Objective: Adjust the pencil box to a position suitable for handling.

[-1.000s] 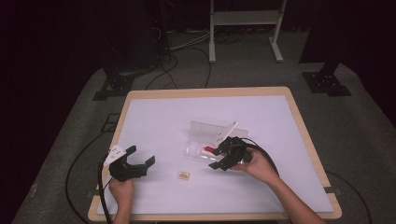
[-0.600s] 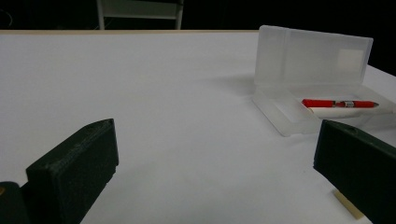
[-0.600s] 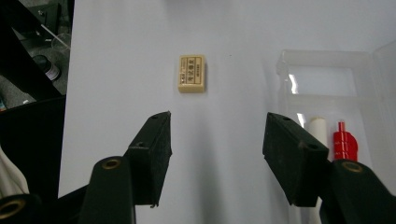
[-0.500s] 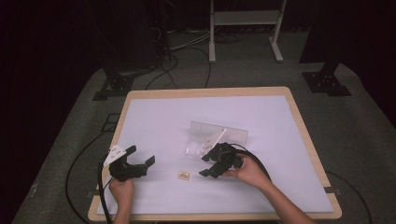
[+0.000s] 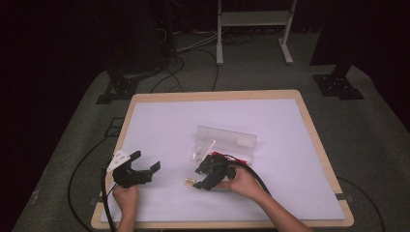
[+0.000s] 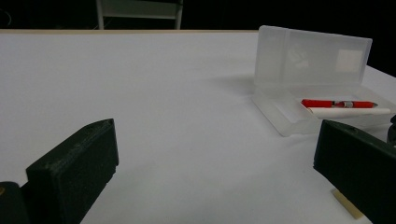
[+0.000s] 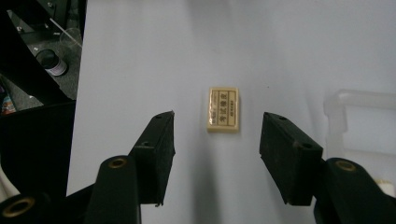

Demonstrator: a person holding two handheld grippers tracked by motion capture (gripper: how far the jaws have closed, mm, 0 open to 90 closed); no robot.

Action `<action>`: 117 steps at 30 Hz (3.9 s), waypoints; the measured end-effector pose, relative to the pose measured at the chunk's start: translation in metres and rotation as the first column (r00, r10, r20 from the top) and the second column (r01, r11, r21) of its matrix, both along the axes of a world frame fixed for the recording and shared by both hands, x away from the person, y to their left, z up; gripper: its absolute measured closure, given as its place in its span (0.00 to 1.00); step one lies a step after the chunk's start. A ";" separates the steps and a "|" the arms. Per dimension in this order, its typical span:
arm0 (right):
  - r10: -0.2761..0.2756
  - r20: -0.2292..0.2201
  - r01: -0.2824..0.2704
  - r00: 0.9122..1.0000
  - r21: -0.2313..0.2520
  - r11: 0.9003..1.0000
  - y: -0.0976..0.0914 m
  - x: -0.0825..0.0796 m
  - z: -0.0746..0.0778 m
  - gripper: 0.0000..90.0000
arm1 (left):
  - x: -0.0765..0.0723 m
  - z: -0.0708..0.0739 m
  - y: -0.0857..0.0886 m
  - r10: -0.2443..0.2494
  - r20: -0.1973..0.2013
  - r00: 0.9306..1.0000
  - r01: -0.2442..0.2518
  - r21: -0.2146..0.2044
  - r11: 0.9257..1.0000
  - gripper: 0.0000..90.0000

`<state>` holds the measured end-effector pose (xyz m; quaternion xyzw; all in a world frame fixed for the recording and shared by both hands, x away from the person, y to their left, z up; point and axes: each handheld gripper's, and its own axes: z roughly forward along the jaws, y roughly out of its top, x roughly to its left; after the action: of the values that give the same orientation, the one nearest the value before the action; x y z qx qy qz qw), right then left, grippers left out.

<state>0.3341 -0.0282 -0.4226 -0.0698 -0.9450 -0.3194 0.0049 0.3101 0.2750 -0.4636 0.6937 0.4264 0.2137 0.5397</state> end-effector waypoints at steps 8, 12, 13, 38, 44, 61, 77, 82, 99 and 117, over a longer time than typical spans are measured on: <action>-0.003 -0.010 0.003 1.000 -0.028 1.000 0.013 0.004 -0.011 0.51 | 0.000 0.000 0.000 -0.001 0.001 1.000 0.001 0.000 1.000 0.00; -0.005 -0.015 0.004 1.000 -0.034 0.999 0.017 0.006 -0.015 0.53 | 0.000 0.000 0.000 -0.001 0.000 1.000 0.001 -0.002 1.000 0.00; -0.006 -0.012 0.005 1.000 -0.040 0.999 0.018 0.006 -0.017 0.54 | 0.000 0.000 0.000 -0.001 0.000 1.000 0.001 -0.002 1.000 0.00; 0.008 -0.005 -0.009 1.000 -0.068 0.998 0.027 0.009 -0.027 0.71 | 0.000 0.000 0.000 -0.001 -0.002 1.000 0.001 -0.001 1.000 0.00; 0.018 -0.002 -0.018 1.000 -0.066 0.998 0.028 0.009 -0.027 0.74 | 0.000 0.000 0.000 -0.002 -0.001 1.000 0.002 -0.003 1.000 0.00; 0.007 -0.003 -0.007 1.000 -0.045 0.999 0.020 0.012 -0.020 0.75 | 0.000 0.000 0.001 0.000 -0.001 1.000 0.000 -0.006 1.000 0.00; -0.052 0.038 0.054 0.998 -0.036 0.998 0.009 0.028 0.001 0.75 | 0.000 0.000 0.000 0.000 0.001 1.000 0.000 -0.013 1.000 0.00; -0.063 0.054 0.064 0.997 -0.032 0.997 0.007 0.033 0.011 0.75 | 0.000 0.000 0.000 -0.002 0.003 1.000 0.002 -0.010 1.000 0.00; -0.085 0.075 0.088 0.994 -0.036 0.996 0.006 0.044 0.021 0.76 | 0.000 0.000 0.000 -0.003 0.002 1.000 0.003 -0.003 1.000 0.00; -0.150 0.065 0.153 0.987 -0.041 0.987 -0.001 0.064 0.014 0.76 | 0.001 0.000 0.000 0.001 -0.002 1.000 -0.001 -0.002 1.000 0.00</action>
<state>0.3981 -0.0294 -0.4084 -0.1315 -0.9438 -0.2990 -0.0504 0.3109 0.2750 -0.4638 0.6933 0.4276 0.2127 0.5397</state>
